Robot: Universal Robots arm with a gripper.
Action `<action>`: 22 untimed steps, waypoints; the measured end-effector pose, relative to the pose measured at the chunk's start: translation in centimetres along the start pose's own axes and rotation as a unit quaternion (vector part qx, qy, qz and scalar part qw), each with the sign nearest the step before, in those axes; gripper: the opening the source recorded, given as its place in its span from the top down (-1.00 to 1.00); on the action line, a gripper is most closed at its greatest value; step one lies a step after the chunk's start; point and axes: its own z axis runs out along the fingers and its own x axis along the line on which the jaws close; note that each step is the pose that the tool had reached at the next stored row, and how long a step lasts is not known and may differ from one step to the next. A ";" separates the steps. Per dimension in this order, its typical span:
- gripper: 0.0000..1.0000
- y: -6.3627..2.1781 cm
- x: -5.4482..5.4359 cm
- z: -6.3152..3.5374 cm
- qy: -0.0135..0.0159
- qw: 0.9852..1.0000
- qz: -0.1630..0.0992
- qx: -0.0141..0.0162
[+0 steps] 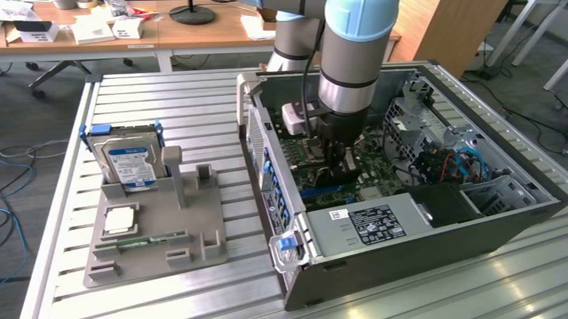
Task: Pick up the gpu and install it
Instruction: 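Insert the gpu into the slot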
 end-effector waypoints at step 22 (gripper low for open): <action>0.47 0.55 0.0 -0.06 0.000 1.000 -0.001 0.004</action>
